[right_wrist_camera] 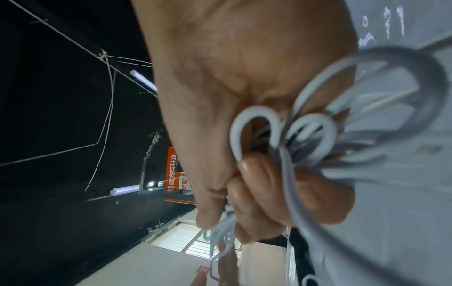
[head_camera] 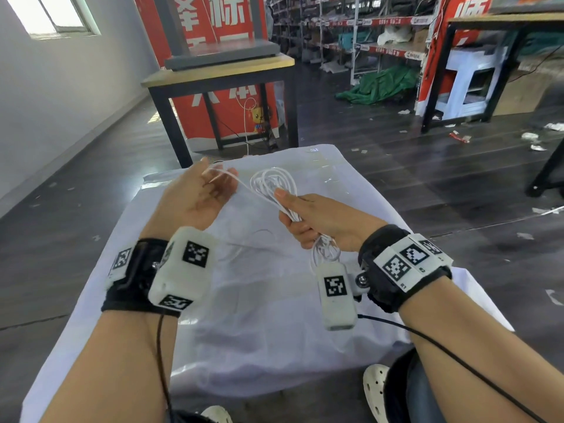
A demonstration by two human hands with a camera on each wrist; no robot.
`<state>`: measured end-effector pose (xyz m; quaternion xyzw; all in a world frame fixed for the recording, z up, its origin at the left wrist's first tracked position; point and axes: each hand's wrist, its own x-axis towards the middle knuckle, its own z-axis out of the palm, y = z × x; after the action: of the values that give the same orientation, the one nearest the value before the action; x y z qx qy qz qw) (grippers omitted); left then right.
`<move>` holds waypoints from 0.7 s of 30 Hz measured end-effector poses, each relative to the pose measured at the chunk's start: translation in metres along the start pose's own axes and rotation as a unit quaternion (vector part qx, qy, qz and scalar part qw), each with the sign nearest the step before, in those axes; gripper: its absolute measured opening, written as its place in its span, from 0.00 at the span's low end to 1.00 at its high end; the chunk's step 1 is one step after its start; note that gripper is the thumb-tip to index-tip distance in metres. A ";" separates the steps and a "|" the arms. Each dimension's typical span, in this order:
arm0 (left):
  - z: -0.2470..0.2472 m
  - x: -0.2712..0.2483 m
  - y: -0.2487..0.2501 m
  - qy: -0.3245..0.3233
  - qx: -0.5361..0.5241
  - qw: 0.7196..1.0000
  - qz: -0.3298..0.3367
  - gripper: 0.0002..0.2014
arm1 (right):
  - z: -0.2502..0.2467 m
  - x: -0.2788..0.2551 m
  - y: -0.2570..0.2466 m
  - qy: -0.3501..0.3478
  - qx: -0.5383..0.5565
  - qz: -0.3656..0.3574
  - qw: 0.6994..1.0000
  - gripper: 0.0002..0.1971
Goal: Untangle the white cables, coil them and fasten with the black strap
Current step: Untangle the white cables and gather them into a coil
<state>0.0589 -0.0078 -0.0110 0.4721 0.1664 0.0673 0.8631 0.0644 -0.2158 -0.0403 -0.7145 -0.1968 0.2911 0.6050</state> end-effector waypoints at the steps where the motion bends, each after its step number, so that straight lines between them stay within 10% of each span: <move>1: -0.001 -0.001 0.002 -0.002 -0.026 1.000 -0.004 0.08 | 0.000 0.000 0.000 -0.005 -0.015 0.005 1.000 0.26; 6: 0.005 -0.010 0.007 -0.005 0.141 0.990 0.006 0.14 | 0.004 0.001 0.005 -0.009 -0.165 0.013 0.986 0.23; 12: 0.016 -0.020 0.002 -0.072 0.535 0.837 0.087 0.12 | 0.006 0.006 0.006 0.046 -0.381 -0.053 0.922 0.11; 21: 0.025 -0.034 0.006 -0.125 0.593 0.783 0.138 0.15 | 0.005 0.012 0.009 0.193 -0.365 -0.181 0.893 0.12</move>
<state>0.0366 -0.0340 0.0140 0.9130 -0.0029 0.0146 0.4076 0.0701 -0.2063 -0.0519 -0.8792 -0.2941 -0.0596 0.3700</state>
